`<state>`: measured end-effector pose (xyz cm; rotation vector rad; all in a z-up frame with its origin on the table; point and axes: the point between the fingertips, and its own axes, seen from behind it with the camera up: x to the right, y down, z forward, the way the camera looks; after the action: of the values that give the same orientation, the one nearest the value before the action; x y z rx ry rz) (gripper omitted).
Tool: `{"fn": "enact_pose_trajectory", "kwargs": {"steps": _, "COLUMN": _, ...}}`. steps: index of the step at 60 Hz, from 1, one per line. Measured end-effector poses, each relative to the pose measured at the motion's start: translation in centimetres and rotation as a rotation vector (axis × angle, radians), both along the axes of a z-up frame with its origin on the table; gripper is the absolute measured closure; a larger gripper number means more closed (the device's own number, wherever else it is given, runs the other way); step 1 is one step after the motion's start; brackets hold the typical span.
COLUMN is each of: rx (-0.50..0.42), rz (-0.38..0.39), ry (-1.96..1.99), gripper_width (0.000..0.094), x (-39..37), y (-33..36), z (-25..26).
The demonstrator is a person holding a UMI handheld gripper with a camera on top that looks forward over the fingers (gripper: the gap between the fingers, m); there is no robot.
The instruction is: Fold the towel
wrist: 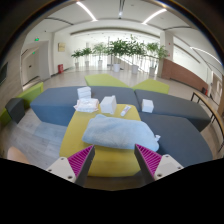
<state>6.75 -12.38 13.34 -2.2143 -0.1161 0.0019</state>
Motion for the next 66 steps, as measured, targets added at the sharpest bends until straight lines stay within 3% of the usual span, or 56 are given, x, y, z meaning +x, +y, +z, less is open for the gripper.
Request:
{"fn": "enact_pose_trajectory", "kwargs": {"steps": 20, "rx": -0.073, "rz": 0.139, "ry": -0.001, "gripper_width": 0.0159, "x": -12.1, "y": 15.6, "z": -12.1}}
{"fn": "enact_pose_trajectory", "kwargs": {"steps": 24, "rx": -0.122, "rz": 0.122, "ry": -0.071, "gripper_width": 0.031, "x": -11.1, "y": 16.8, "z": -15.6}}
{"fn": "enact_pose_trajectory", "kwargs": {"steps": 30, "rx": -0.078, "rz": 0.108, "ry": -0.037, "gripper_width": 0.0401, "x": -11.1, "y": 17.4, "z": -15.3}}
{"fn": "enact_pose_trajectory", "kwargs": {"steps": 35, "rx": -0.037, "rz": 0.06, "ry": -0.066, "gripper_width": 0.0814, "x": -9.1, "y": 17.8, "z": -15.1}}
{"fn": "enact_pose_trajectory", "kwargs": {"steps": 39, "rx": -0.038, "rz": 0.059, "ry": -0.047, "gripper_width": 0.0884, "x": -8.8, "y": 17.9, "z": -15.1}}
{"fn": "enact_pose_trajectory", "kwargs": {"steps": 44, "rx": -0.029, "rz": 0.047, "ry": 0.002, "gripper_width": 0.0922, "x": -8.6, "y": 17.9, "z": -13.3}}
{"fn": "enact_pose_trajectory", "kwargs": {"steps": 52, "rx": 0.126, "rz": -0.039, "ry": 0.053, "gripper_width": 0.0923, "x": -3.8, "y": 18.9, "z": -5.9}}
{"fn": "enact_pose_trajectory", "kwargs": {"steps": 60, "rx": 0.129, "rz": -0.176, "ry": 0.118, "gripper_width": 0.0922, "x": 5.2, "y": 18.4, "z": -3.6}}
{"fn": "enact_pose_trajectory", "kwargs": {"steps": 66, "rx": 0.047, "rz": -0.271, "ry": 0.104, "gripper_width": 0.0921, "x": 12.1, "y": 17.4, "z": -7.1}}
